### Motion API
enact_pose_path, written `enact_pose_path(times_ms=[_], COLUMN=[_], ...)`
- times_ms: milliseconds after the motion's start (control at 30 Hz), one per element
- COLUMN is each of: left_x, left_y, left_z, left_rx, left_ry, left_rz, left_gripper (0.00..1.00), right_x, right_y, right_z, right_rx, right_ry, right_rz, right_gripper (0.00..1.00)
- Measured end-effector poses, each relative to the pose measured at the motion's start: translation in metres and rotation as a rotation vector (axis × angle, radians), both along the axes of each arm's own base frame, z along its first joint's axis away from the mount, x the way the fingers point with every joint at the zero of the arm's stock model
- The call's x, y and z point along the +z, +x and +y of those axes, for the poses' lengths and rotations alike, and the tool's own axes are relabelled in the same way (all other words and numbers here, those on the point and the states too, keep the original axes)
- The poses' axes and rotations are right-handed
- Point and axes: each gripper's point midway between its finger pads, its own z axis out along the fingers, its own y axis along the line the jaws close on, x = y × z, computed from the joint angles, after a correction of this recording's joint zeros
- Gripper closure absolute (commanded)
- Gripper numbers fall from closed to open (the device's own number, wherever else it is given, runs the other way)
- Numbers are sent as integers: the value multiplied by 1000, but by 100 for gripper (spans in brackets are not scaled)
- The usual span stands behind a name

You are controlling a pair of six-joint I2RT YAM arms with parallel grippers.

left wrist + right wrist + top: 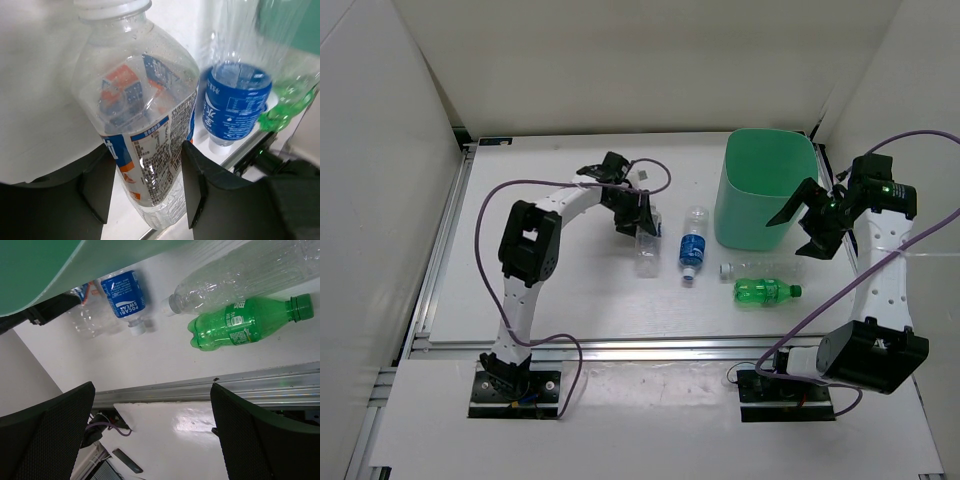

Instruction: Put the plastic bottles in the bin

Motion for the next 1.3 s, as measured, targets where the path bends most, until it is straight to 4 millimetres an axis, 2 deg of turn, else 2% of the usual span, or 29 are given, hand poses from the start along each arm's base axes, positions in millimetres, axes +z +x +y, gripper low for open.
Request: enact_pose_path(times_ms=[67, 167, 233, 267, 300, 333, 400, 500, 600, 667, 733, 867, 967, 1067, 1167, 1300], left_x=[12, 49, 88, 118, 134, 160, 214, 289, 332, 345, 346, 333, 326, 328, 337, 346], left_y=[13, 38, 59, 77, 86, 98, 118, 125, 118, 111, 108, 109, 111, 108, 103, 92], left_z=[14, 45, 63, 74, 78, 84, 87, 75, 55, 40, 25, -5, -22, -37, -49, -75], left_rx=[68, 207, 294, 349, 372, 404, 435, 412, 340, 285, 248, 204, 195, 185, 168, 144], left_ry=[8, -15, -54, -94, -114, -150, -235, -384, -513, -583, -631, -697, -734, -771, -806, -836], left_rz=[-12, -43, -90, -140, -171, -213, -314, -419, -462, -449, -416, -339, -290, -268, -279, -320], left_gripper=[58, 58, 58, 58, 58, 58, 55, 54, 51, 48, 46, 45, 45, 43, 43, 41], right_x=[0, -2, -2, -2, -2, -2, 1, 9, 20, 28, 39, 67, 88, 110, 132, 148], right_y=[0, -2, -2, -2, -2, -2, -1, 2, 7, 12, 16, 23, 17, -2, -30, -70], right_z=[0, 0, 1, 1, 1, 1, 1, 2, 2, 1, 1, 2, 6, 13, 24, 41], right_rx=[0, 0, -3, -4, -5, -7, -20, -31, -44, -49, -52, -52, -37, -25, 4, 63], right_ry=[0, 1, 3, 3, 2, 3, 5, 6, 10, 8, 8, 16, 25, 22, 18, 25], right_rz=[0, 2, 5, 3, 0, -3, -20, -59, -99, -132, -167, -256, -320, -382, -462, -541], right_gripper=[0, 0, 0, 0, 0, 0, 0, 0, 0, 0, 0, 0, 0, 0, 0, 0])
